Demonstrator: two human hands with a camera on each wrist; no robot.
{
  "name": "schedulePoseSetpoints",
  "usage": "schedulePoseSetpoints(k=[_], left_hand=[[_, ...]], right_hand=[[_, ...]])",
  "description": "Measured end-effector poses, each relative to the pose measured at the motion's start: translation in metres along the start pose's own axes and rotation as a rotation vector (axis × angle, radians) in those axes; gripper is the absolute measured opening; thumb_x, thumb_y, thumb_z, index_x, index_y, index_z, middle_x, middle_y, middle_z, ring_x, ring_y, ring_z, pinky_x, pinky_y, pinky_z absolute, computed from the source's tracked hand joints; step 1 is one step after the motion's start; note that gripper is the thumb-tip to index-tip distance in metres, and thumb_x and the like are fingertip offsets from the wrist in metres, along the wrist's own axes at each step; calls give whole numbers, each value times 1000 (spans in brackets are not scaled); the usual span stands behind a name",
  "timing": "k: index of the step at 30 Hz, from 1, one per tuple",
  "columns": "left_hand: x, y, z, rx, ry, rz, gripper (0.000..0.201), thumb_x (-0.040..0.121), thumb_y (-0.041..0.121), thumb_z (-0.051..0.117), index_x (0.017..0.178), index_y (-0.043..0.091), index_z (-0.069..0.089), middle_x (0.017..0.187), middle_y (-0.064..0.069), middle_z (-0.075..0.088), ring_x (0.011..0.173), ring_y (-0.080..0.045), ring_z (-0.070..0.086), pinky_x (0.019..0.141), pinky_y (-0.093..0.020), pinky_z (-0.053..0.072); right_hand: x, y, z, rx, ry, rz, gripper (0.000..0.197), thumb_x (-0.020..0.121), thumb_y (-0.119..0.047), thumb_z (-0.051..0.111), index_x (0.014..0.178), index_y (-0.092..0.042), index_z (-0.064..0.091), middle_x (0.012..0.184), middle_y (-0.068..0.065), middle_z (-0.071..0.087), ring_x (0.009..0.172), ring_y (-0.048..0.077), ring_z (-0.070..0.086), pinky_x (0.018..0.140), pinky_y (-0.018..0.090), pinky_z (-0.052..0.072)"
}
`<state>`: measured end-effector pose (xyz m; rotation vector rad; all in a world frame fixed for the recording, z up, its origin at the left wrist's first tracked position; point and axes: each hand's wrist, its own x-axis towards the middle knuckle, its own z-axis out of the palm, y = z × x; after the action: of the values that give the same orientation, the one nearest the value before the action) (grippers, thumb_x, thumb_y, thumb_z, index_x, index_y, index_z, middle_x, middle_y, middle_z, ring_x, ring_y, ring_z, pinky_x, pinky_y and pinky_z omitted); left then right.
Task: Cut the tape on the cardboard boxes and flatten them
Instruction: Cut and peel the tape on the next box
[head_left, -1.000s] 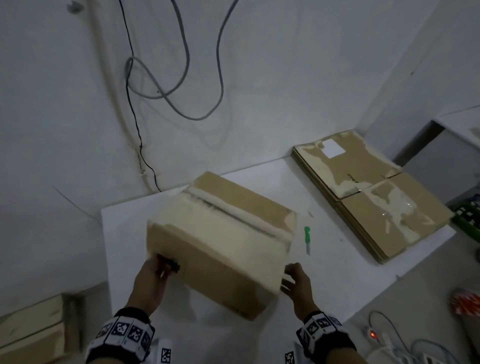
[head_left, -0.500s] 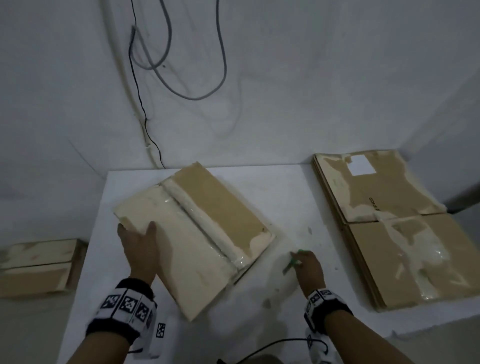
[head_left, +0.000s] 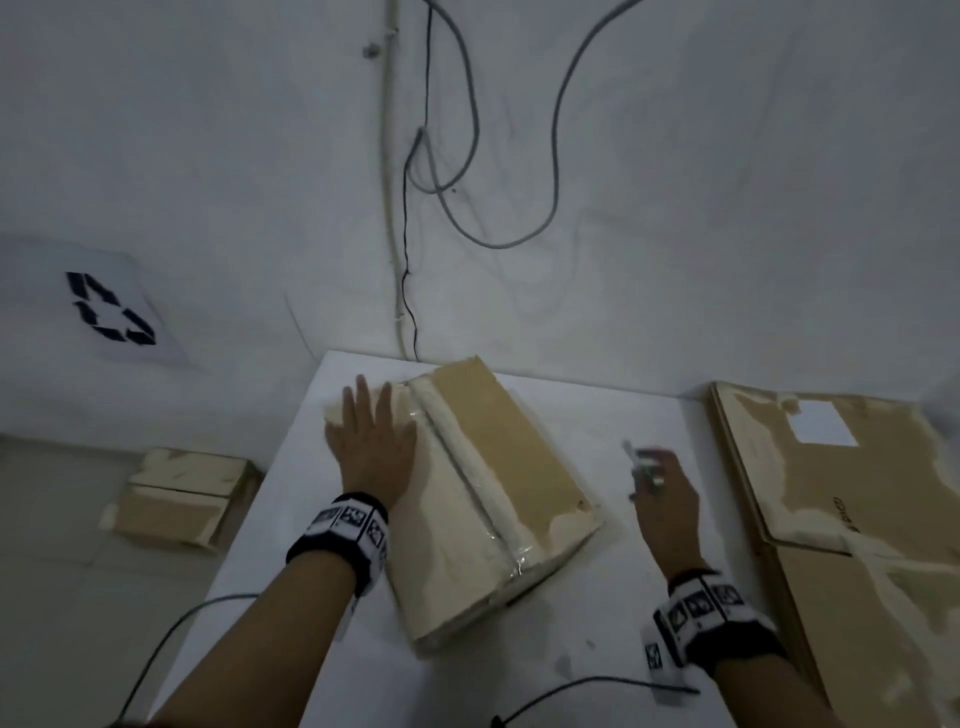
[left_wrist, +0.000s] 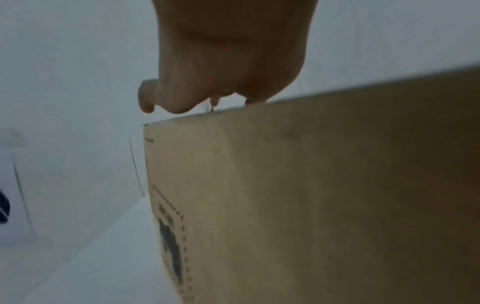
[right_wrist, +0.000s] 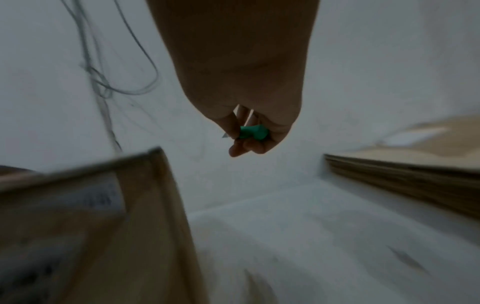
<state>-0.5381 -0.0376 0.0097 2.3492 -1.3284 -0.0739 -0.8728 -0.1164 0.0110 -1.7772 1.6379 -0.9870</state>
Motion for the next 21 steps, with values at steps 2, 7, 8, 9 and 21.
schedulePoseSetpoints(k=[2, 7, 8, 9, 21], left_hand=[[5, -1, 1, 65, -85, 60, 63, 97, 53, 21, 153, 23, 22, 161, -8, 10, 148, -28, 11, 113, -58, 9], [1, -2, 0, 157, -196, 118, 78, 83, 58, -5, 153, 30, 14, 162, -1, 11, 148, -23, 9, 116, -55, 4], [0, -2, -1, 155, -199, 110, 72, 89, 59, 2, 153, 30, 15, 162, -1, 11, 149, -22, 8, 116, -54, 3], [0, -1, -3, 147, -204, 104, 64, 95, 57, 12, 153, 30, 17, 162, -1, 10, 149, -22, 7, 117, -53, 2], [3, -7, 3, 22, -166, 120, 59, 97, 47, 27, 150, 21, 29, 160, -6, 19, 148, -26, 10, 118, -53, -3]], right_hand=[[19, -45, 10, 61, 11, -71, 6, 96, -13, 59, 100, -17, 59, 86, 2, 63, 66, 10, 57, 54, 13, 41], [35, -127, 70, 86, -279, -108, 19, 88, -46, 68, 84, -28, 66, 81, -11, 66, 71, 5, 60, 63, 22, 47], [34, -135, 87, 54, -336, -127, 17, 86, -45, 69, 86, -28, 69, 82, -10, 67, 74, 9, 62, 67, 30, 51], [34, -142, 104, 17, -379, -143, 15, 86, -43, 69, 88, -29, 71, 84, -9, 68, 76, 14, 65, 70, 37, 55], [20, -180, 177, -83, -421, -180, 12, 88, -24, 67, 96, -18, 74, 94, 1, 73, 87, 19, 66, 82, 39, 54]])
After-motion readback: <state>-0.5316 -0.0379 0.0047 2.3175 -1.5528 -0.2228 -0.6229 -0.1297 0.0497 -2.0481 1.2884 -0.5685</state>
